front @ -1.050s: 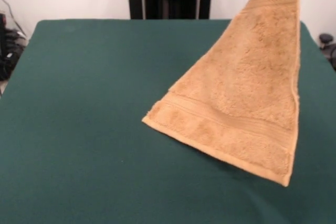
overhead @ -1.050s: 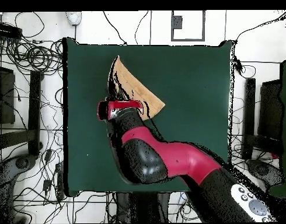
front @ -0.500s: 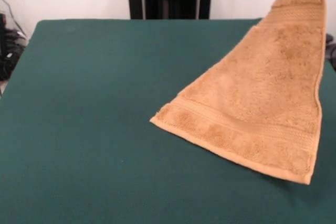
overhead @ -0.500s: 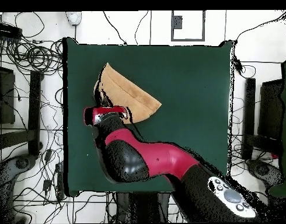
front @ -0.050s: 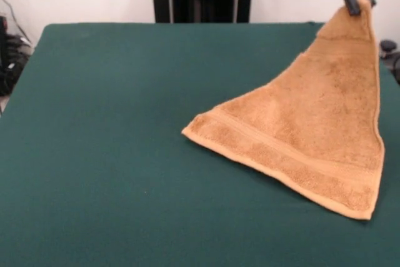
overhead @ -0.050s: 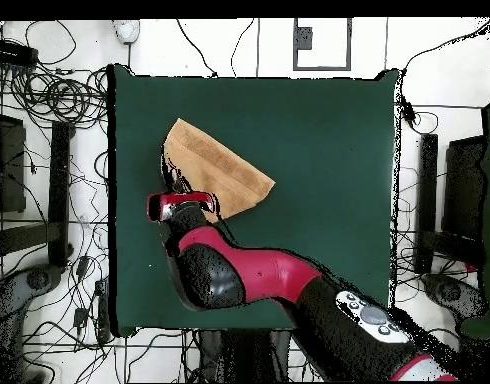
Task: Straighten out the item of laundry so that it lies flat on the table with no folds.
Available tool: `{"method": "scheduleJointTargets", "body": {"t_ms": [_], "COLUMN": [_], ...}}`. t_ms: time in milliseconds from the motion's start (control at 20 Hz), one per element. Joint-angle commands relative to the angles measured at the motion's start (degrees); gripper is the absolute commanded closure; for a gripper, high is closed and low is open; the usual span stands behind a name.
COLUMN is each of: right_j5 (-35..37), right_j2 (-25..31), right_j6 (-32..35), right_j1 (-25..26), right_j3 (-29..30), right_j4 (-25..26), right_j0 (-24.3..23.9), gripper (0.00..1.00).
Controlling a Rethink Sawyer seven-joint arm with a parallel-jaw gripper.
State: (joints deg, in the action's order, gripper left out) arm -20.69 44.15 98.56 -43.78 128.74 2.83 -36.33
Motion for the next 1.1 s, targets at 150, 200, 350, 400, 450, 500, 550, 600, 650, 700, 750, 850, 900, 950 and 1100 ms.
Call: {"method": "scheduleJointTargets", "body": {"t_ms": [150,200,350,400,450,500,550,600,650,700,750,850,900,950,1100], "right_j5": [-5.4,-5.9,-7.5,-8.0,-8.6,-9.1,-9.4,-9.6,-9.9,-10.1,-10.3,-10.7,-10.6,-10.6,-10.4], "right_j2": [-7.1,-7.5,-8.4,-8.7,-8.9,-9.2,-9.4,-9.5,-9.6,-9.7,-9.9,-10.1,-10.1,-10.0,-9.8], "right_j6": [9.0,9.0,9.1,9.1,9.2,9.2,9.3,9.4,9.5,9.5,9.5,9.6,9.6,9.6,9.7], "right_j1": [8.7,9.3,11.0,11.7,12.3,12.9,13.2,13.5,13.8,14.2,14.7,15.6,15.6,15.7,15.9], "right_j3": [-4.5,-4.8,-5.7,-6.1,-6.5,-6.9,-7.1,-7.3,-7.5,-7.8,-8.1,-8.7,-8.7,-8.8,-9.0], "right_j4": [4.7,5.1,6.3,6.7,7.1,7.5,7.7,8.0,8.3,8.7,9.1,9.9,10.2,10.5,11.1], "right_j0": [3.5,3.6,4.2,4.3,4.5,4.7,4.7,4.8,4.9,4.9,4.8,4.8,4.6,4.5,4.1], "gripper": [1.00,1.00,1.00,1.00,1.00,1.00,1.00,1.00,1.00,1.00,1.00,1.00,1.00,1.00,1.00]}}
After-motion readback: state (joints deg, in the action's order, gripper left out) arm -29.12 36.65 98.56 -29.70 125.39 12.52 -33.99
